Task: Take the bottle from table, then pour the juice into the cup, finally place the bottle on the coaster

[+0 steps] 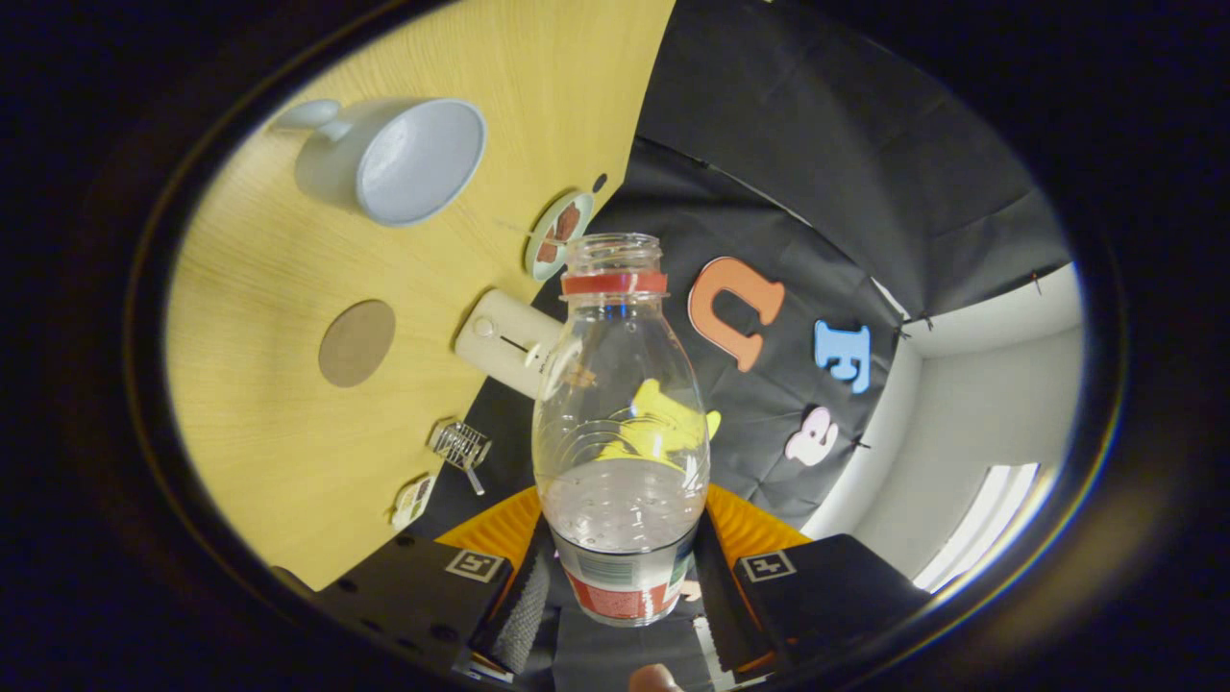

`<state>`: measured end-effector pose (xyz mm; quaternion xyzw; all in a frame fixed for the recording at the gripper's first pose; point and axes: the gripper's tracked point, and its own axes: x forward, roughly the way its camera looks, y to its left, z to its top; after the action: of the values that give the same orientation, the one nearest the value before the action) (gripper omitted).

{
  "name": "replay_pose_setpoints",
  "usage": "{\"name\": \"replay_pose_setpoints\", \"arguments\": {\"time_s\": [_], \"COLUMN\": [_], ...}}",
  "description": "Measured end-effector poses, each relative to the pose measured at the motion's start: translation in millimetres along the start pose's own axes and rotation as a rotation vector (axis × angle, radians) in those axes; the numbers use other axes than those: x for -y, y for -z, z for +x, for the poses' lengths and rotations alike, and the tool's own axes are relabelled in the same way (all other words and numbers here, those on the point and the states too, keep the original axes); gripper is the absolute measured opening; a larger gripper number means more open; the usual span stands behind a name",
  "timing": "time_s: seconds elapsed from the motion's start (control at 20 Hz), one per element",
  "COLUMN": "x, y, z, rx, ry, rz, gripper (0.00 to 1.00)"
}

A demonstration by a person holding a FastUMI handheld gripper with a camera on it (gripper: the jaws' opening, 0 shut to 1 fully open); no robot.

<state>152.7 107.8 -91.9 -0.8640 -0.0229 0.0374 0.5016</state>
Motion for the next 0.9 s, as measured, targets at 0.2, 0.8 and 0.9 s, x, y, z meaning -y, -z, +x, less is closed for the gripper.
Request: {"name": "replay_pose_setpoints", "arguments": {"time_s": [0.2, 0.8, 0.9], "x": [1, 4, 3], "y": [2, 24, 28], "z": [0, -23, -26], "rx": [-0.002, -0.025, -0.025], "ry": [0.001, -0.014, -0.015], "rz": [0.017, 0.431, 0.527], "gripper": [0.74, 0.75, 0.75]}}
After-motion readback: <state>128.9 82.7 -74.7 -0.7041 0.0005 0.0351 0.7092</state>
